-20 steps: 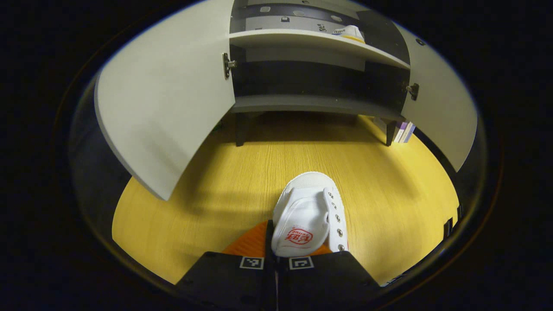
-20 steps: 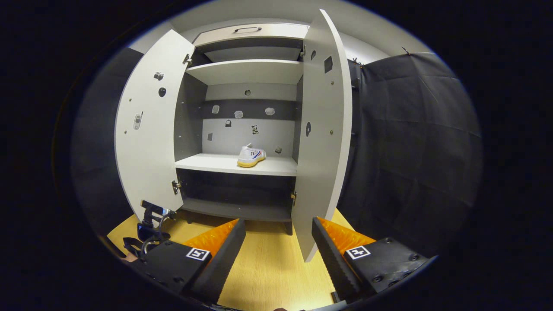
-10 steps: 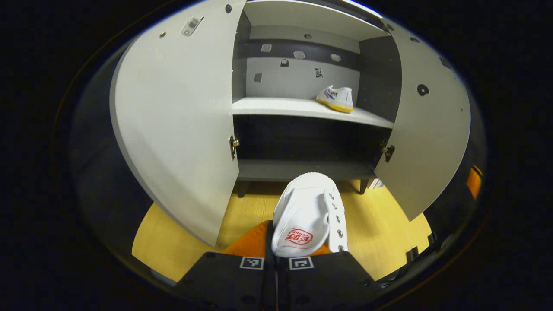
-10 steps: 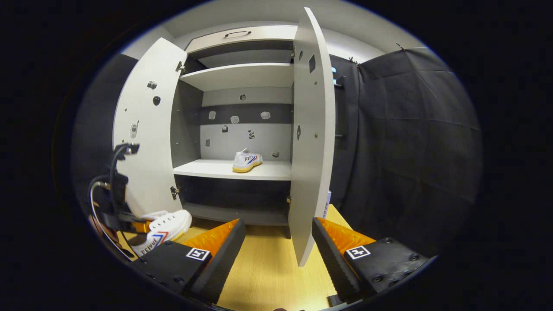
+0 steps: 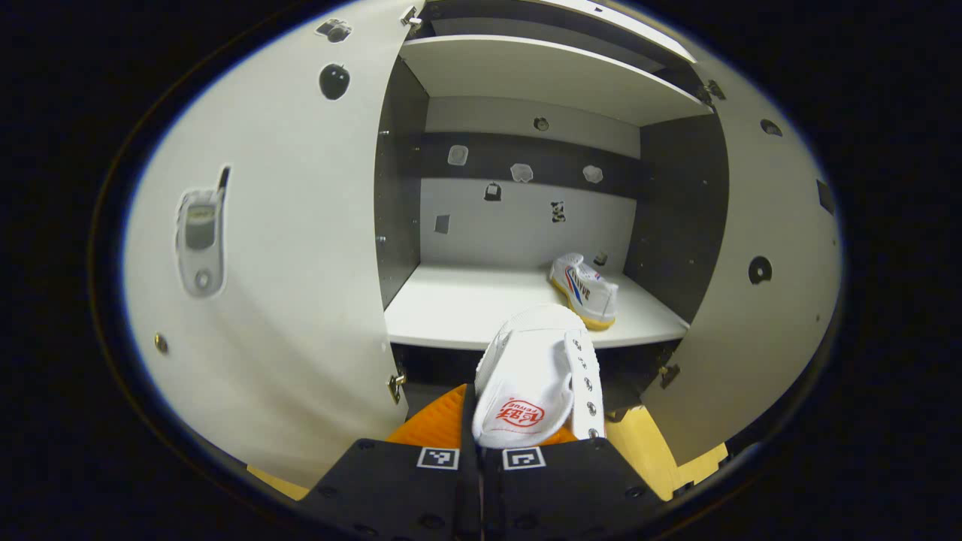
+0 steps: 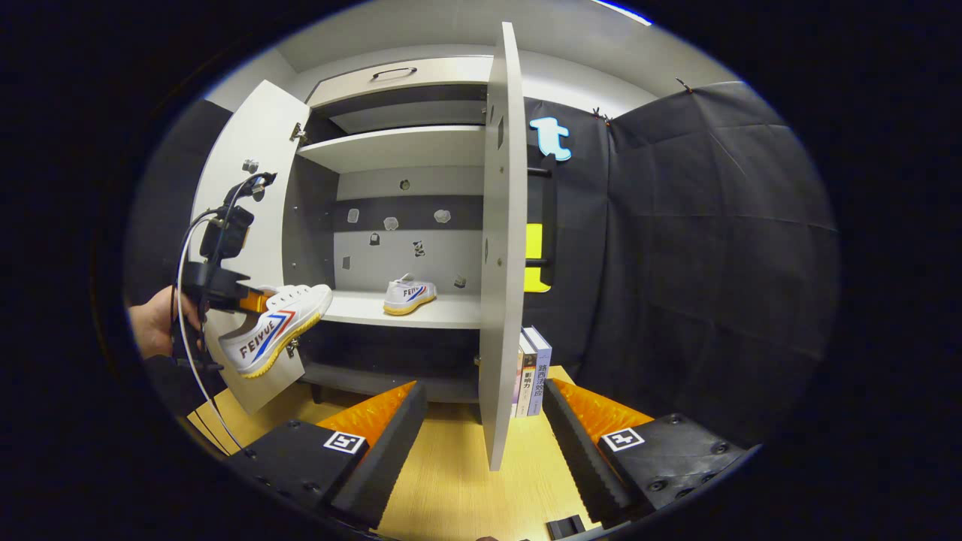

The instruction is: Grab one shoe with the right hand and put it into the shoe cabinet, grab the other shoe with the left hand and put it into the shoe cabinet; then close the right door with the right hand and the left door with the left hand.

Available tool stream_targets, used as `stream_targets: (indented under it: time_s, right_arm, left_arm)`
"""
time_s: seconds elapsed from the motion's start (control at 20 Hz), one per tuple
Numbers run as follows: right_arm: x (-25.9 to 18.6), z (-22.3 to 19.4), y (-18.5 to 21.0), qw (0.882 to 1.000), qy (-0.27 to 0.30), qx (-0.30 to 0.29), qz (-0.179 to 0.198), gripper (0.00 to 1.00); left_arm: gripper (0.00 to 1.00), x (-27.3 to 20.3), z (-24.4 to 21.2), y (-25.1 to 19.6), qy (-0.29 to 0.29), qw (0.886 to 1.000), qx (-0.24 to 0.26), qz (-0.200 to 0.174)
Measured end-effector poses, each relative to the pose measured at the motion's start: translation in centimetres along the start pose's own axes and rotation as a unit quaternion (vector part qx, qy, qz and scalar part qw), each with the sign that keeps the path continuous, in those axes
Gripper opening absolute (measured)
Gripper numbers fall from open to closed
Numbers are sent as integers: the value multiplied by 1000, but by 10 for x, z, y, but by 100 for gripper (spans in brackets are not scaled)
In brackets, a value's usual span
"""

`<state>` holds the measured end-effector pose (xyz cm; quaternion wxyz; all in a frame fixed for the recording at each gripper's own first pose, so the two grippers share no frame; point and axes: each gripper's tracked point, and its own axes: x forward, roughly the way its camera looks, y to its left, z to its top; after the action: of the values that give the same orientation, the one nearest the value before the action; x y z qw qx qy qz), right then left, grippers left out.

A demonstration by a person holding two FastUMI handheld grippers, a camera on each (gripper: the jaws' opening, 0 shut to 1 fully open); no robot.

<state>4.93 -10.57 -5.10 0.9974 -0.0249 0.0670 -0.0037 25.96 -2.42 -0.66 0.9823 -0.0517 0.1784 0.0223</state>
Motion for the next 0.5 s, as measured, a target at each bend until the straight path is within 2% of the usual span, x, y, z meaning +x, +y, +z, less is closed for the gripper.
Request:
stream_targets:
  time_s: [0.25,0.35,0.5]
  right_arm:
    - [-5,4,-14,1000,5,13,-14,98]
    - [-6,6,-27,999,2,14,-31,98]
    - [-5,11,-46,998,-3,16,-59,98]
  left_arm:
    - [6,71,81,1,-20,1000,-5,19]
    - [6,105,97,1,-13,999,3,32]
    - [7,153,110,0,1,1000,-13,28]
